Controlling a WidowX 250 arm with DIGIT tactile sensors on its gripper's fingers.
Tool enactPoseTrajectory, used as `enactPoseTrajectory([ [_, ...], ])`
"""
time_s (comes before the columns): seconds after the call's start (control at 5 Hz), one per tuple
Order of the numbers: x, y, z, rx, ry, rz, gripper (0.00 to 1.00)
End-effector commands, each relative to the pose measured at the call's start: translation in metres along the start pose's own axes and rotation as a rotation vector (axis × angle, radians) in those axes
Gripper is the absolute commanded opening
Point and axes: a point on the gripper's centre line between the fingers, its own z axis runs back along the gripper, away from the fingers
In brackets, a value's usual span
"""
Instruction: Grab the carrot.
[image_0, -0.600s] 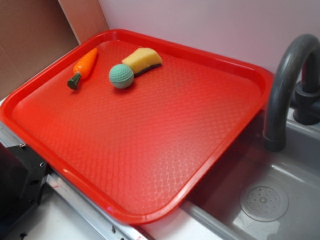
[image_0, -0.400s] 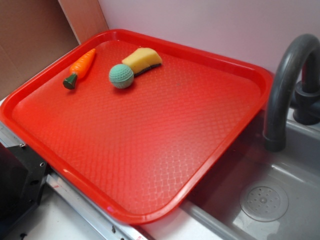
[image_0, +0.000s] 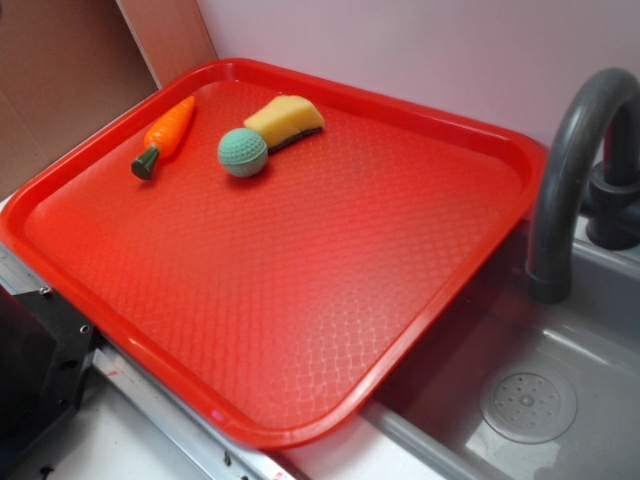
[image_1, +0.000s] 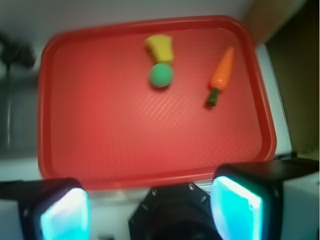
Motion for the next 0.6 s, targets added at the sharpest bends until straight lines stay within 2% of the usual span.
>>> enactPoseTrajectory([
  [0.0, 0.031, 0.055, -0.05, 0.149, -0.095, 0.487, 1.0],
  [0.2, 0.055, 0.086, -0.084, 0.246, -0.16, 0.49, 1.0],
  [0.4, 0.078, 0.112, -0.116, 0.296, -0.191, 0.509, 1.0],
])
